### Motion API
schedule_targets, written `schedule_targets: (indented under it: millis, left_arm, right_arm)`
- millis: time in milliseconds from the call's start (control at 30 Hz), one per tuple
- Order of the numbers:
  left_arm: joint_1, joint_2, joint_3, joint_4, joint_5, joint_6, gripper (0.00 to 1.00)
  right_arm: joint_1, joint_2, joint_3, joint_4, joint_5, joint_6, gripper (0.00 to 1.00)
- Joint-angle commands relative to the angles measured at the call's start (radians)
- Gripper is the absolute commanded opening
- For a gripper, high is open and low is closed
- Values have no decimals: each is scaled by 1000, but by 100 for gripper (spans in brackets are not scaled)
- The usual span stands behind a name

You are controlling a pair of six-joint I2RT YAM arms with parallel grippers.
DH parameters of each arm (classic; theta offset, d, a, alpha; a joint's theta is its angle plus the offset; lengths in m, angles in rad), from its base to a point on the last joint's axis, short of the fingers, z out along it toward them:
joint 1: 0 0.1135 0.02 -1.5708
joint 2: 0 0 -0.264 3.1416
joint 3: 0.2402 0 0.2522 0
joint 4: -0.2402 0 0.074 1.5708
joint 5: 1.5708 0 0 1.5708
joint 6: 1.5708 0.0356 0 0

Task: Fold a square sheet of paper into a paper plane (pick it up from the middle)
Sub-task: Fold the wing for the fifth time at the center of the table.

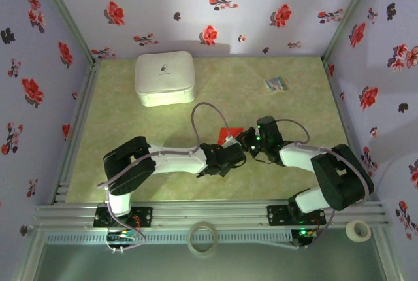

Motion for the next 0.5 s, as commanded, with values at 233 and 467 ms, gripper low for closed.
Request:
schedule_targets:
  millis: [233,467]
  left_arm:
    - [-6,16,9,-20,-33,-33,17]
    - [-4,40,16,-6,-34,-68,16]
  right_arm:
    - [-7,-89,37,-200,67,-110,33]
    - [-73,-232,36,-416,152,-202,44]
